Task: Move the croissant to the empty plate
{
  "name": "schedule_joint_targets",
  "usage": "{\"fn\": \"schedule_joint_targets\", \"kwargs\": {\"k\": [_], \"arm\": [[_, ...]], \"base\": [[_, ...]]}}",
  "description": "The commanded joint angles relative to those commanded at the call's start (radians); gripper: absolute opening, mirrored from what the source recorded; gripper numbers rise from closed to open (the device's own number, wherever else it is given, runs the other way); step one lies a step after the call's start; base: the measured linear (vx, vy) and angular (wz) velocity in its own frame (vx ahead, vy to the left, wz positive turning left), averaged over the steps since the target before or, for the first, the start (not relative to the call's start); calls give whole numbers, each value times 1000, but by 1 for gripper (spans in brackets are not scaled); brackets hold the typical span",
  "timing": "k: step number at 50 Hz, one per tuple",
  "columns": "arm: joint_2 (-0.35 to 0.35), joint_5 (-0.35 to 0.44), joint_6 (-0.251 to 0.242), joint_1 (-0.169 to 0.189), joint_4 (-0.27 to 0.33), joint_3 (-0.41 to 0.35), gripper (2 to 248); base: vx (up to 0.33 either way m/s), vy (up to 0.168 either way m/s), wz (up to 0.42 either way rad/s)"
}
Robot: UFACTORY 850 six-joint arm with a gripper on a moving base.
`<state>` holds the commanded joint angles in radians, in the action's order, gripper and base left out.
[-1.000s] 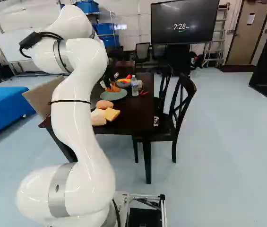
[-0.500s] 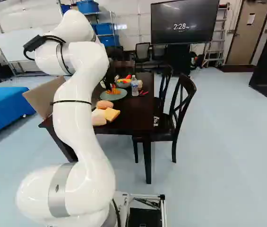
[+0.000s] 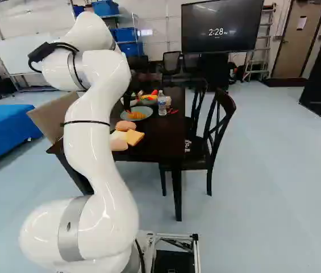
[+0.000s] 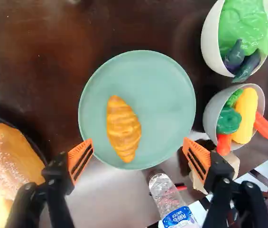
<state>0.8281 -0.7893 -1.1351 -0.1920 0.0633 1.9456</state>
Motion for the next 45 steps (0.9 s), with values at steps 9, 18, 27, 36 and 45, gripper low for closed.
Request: {"fn": "schedule_joint_targets", "kwargs": {"k": [9,18,27,36,45], "arm": [[0,0,0,0,0,0,247],[-12,0,0,0,0,-3,247],[-31,0,0,0,0,-7,247],[-50,0,0,0,0,-10,247],[-69,0,0,0,0,-13,247]], "base": [[0,0,0],[0,0,0],[0,0,0],[0,0,0],[0,0,0]]}}
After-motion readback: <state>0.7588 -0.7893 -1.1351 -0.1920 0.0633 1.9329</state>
